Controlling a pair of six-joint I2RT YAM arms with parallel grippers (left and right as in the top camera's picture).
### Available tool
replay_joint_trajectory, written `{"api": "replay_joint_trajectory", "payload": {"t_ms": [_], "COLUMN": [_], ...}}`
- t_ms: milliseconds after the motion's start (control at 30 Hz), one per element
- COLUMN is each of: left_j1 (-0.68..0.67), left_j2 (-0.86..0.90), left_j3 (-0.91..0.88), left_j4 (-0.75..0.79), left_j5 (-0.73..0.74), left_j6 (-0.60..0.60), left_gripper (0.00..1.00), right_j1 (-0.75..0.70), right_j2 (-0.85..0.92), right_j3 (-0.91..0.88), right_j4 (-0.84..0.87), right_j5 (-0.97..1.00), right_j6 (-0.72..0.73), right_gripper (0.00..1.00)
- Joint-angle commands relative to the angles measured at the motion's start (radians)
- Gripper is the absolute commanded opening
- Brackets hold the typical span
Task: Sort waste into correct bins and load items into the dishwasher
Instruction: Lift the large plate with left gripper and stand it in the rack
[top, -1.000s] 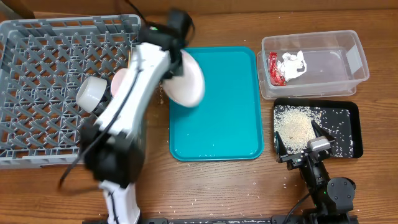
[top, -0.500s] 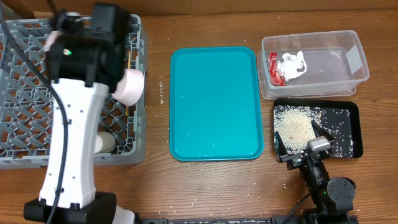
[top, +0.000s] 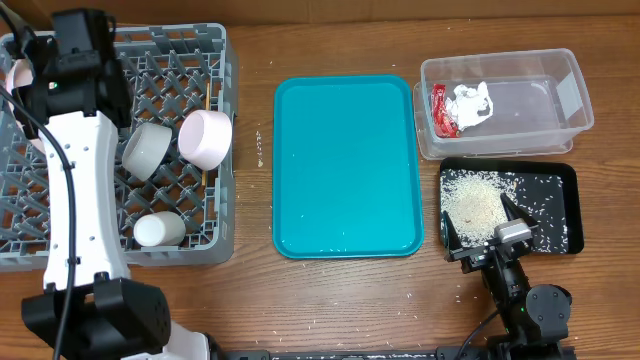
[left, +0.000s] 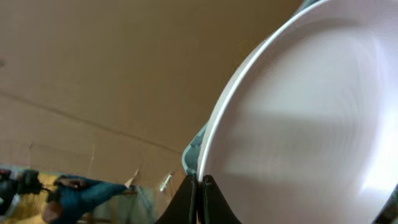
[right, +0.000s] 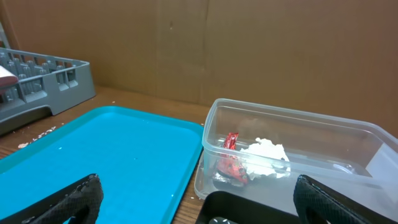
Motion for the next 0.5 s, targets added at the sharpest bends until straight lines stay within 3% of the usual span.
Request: {"api": "replay_joint_trajectory", "payload": {"t_ms": [0, 200, 467], "left_j1": [0.039, 0.109, 0.159], "left_j2": [0.008, 0.026, 0.067], "left_j3": [-0.038, -0.08, -0.127], "left_j4": [0.079, 0.147, 0.177], "left_j5": [0.043, 0.264, 0.291], "left_j6": [0.168, 0.251, 0.251], "left_gripper": [0.04, 0.04, 0.04], "right_j1": [-0.001, -0.001, -0.001], "right_j2": [-0.012, -0.012, -0.012], "right_j3": [-0.011, -0.011, -0.011], "right_j4": [0.003, 0.003, 0.003], "right_j5": [0.01, 0.01, 0.01], "right_j6": [-0.003, -0.003, -0.003], "right_gripper": [1.0, 1.0, 1.0]}}
